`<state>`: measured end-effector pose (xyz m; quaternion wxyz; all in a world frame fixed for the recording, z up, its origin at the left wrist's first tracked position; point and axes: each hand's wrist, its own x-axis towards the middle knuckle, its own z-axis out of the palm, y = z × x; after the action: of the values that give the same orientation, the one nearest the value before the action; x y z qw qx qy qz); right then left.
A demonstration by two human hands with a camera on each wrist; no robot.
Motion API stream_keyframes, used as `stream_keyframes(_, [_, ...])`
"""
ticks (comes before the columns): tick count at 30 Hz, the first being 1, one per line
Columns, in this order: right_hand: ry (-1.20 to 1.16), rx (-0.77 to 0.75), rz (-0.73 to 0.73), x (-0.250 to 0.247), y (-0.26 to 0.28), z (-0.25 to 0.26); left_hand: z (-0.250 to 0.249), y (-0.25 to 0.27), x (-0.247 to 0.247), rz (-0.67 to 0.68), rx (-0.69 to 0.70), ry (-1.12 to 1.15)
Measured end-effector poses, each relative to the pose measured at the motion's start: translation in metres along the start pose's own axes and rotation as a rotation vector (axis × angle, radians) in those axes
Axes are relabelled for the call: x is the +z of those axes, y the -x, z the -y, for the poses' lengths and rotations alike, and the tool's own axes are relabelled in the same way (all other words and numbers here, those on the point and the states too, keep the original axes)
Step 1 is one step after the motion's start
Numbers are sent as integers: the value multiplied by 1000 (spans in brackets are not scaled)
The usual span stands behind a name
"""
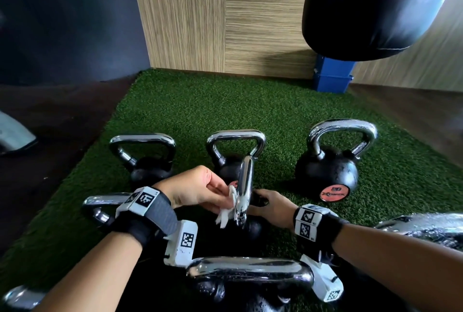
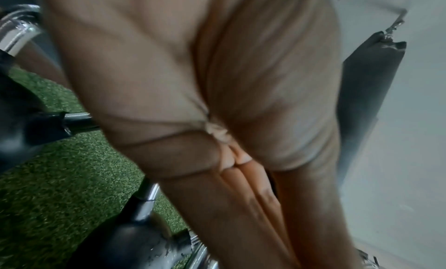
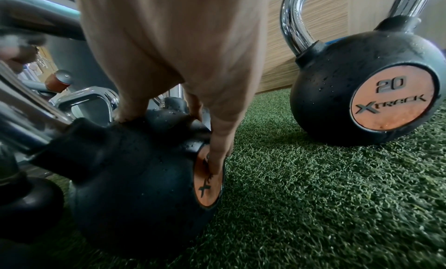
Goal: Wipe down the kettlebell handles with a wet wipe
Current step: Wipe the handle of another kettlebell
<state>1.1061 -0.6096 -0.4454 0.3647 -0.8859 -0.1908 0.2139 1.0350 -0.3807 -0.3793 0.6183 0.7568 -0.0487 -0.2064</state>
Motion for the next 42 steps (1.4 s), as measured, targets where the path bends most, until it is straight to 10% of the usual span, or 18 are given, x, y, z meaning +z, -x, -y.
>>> stream_keyframes(12, [8,-11,-17,1,-7,-9,25,24,14,-77,194,-280])
stream_keyframes(24, [147,-26,11,-3,-2,-3,39,18,24,-195,39,-644])
stream_keyframes(32, [110,-259,-458,-45,18,42,5,9,-10,-402,129,-42])
stream_keyframes(42, [23,-624,-333,-50,34,101,-23,5,-8,-379,220,276])
